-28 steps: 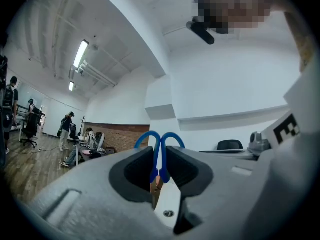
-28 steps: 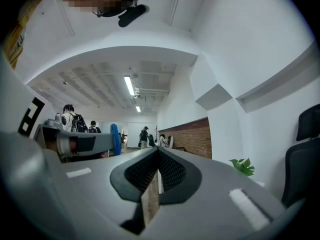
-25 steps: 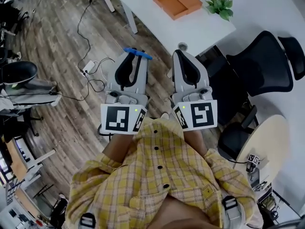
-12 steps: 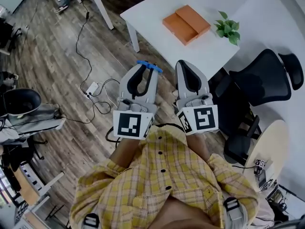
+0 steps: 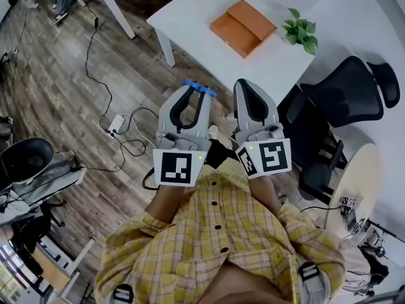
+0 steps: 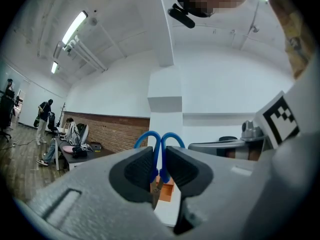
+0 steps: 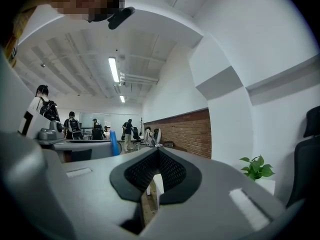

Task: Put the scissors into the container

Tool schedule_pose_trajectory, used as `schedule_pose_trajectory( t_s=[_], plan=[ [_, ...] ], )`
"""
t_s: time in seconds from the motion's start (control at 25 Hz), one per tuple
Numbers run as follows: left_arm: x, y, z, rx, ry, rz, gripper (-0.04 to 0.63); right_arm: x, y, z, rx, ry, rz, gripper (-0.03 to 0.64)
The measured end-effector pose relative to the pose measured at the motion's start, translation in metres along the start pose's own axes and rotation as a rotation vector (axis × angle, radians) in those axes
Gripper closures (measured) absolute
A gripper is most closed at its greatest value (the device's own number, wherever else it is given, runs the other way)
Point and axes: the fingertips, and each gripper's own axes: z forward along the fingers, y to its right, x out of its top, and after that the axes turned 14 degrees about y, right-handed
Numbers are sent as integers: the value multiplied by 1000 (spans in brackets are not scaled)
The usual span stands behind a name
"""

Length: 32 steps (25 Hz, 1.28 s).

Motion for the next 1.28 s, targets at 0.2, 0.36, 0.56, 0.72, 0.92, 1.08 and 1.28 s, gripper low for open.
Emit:
schedule_pose_trajectory(
  t_s=[0.2,0.36,0.56,0.72,0.92,1.08,1.28],
  plan=[
    [-9,-10,33,-26,0,16,508,-12,21,28,-27,6,-3,611],
    [-13,-15,68,-67,-6,44,508,-14,45,55,-61,28,-7,611],
    [-23,-24,112,-107,-19,74,508,-19,74,87,-93,46,-1,611],
    [-29,-22,148,-150,-29,104,508,-14,103,105,-127,72,0,611],
    [-33,-11,189,-185,-26,132,509,-5,133,122,-129,88,-37,611],
    [-40,1,212,-211,-27,154,509,-3,155,124,-154,99,-43,611],
    [-52,11,236,-249,-37,170,509,-2,181,124,-199,92,-58,611]
  ],
)
